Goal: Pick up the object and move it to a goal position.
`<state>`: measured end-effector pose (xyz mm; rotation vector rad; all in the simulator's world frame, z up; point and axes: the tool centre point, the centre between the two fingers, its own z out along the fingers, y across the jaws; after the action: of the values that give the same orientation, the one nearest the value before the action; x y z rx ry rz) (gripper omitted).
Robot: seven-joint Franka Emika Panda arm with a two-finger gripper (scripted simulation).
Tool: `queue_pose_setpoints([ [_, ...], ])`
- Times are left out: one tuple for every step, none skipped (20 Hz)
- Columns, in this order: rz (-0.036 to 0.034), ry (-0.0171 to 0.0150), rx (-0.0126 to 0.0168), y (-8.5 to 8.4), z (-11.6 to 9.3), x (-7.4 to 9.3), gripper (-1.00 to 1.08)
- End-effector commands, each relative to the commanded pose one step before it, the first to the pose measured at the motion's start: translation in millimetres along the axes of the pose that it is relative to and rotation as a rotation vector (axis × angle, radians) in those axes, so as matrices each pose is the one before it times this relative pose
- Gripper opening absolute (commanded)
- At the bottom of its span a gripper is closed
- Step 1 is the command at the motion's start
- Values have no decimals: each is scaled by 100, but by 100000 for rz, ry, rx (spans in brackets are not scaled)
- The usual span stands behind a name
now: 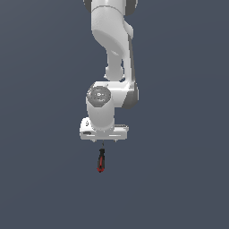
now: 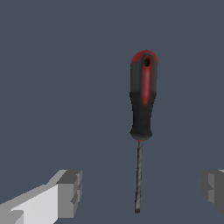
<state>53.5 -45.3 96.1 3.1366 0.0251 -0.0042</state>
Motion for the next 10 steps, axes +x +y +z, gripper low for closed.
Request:
queue_pose_setpoints([
  [335, 158, 207, 748, 1130, 670, 100],
  [107, 19, 51, 236, 375, 189, 100],
  [124, 22, 58, 233, 335, 163, 100],
  [62, 11, 28, 173, 302, 144, 100],
  [88, 16, 40, 175, 260, 120, 100],
  [62, 11, 28, 140, 222, 101, 100],
  [62, 12, 28, 123, 181, 80, 100],
  [62, 12, 27, 106, 140, 60, 100],
  [0, 0, 0, 44, 104, 46, 100],
  [0, 0, 0, 26, 63, 28, 100],
])
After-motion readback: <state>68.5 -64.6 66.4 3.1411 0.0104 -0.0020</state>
